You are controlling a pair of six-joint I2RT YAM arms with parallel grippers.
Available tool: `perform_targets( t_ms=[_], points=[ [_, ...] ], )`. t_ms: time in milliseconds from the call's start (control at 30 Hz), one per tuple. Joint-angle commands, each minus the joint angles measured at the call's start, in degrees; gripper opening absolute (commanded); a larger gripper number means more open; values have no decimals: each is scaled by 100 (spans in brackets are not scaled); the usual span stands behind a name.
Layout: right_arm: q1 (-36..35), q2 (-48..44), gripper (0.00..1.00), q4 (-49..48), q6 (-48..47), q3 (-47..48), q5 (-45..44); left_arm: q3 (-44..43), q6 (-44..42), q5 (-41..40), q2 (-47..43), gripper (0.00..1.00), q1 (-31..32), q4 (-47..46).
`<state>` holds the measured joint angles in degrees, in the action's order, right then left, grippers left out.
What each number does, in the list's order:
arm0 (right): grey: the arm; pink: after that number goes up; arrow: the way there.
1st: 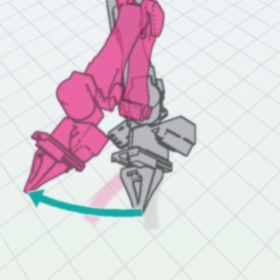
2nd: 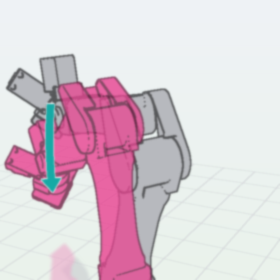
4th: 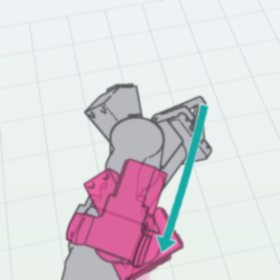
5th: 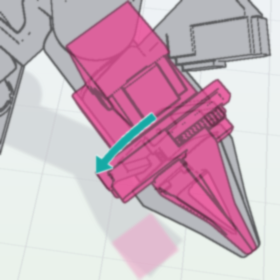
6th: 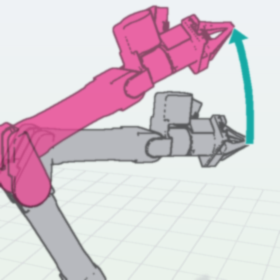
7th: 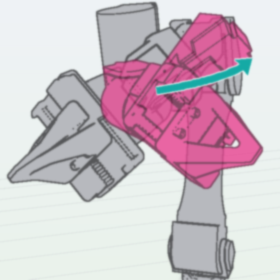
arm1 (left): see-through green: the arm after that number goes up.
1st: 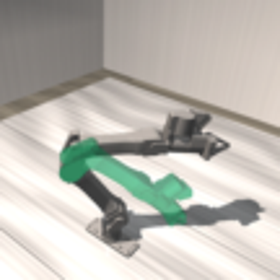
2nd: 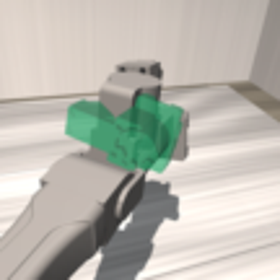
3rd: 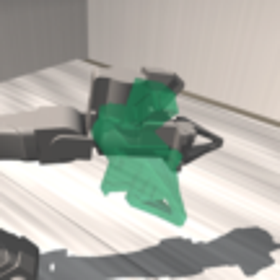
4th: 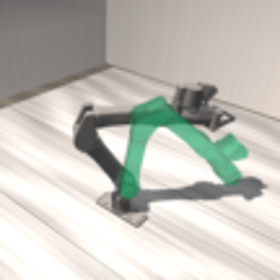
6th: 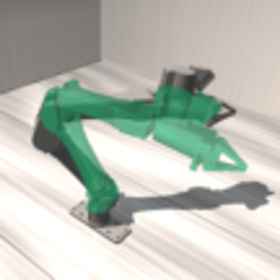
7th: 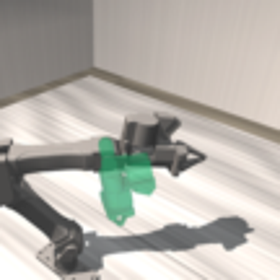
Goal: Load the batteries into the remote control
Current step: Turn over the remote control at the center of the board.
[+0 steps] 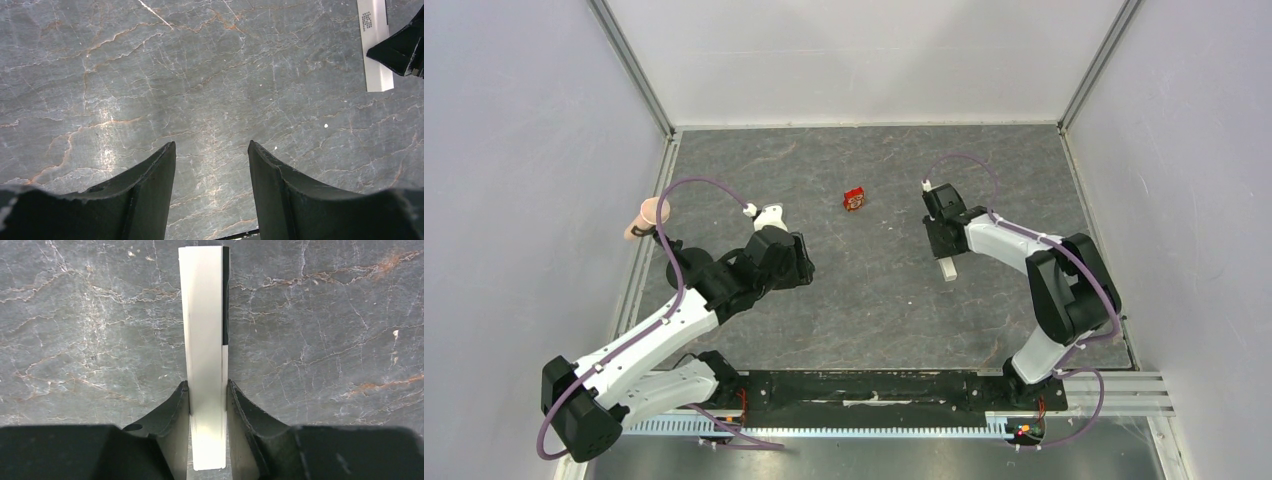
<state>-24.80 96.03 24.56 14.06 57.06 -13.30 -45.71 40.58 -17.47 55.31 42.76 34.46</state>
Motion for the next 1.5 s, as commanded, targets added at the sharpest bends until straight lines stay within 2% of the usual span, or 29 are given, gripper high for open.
perform_targets(
  t_ms=[0,133,300,400,600,1000,1100,1200,1267,1367,1467],
  points=[
    [-40,-40,25,1,45,82,24,-97,-182,-13,-66,62,-36,-37],
    [-453,-124,22,154,171,165,-1300,-80,-164,-20,-55,62,-40,-44],
    [-1121,345,22,709,598,444,-3057,-51,-146,-35,-13,62,-48,-71],
    [-1406,678,24,1024,972,582,-3623,-46,-161,-38,1,62,-49,-71],
    [-1825,986,37,1113,1448,722,-3506,-25,-139,-74,-11,62,-73,-29],
    [-2178,794,47,863,2019,769,-2392,-41,-144,-151,-273,62,-154,162],
    [-2179,242,51,751,2099,668,-2117,-85,-312,-43,-446,62,-154,184],
    [-2177,-714,62,539,2132,346,-1919,-168,-595,329,-682,71,-154,149],
    [-2179,-1465,75,432,2204,4,-1951,-303,-516,412,-811,76,-154,326],
    [-2173,-2807,95,448,2391,-700,-2370,-497,-245,171,-1064,78,-154,736],
    [-2170,-4091,98,966,2711,-1195,-3136,-549,-261,172,-1520,79,-153,861]
  ],
)
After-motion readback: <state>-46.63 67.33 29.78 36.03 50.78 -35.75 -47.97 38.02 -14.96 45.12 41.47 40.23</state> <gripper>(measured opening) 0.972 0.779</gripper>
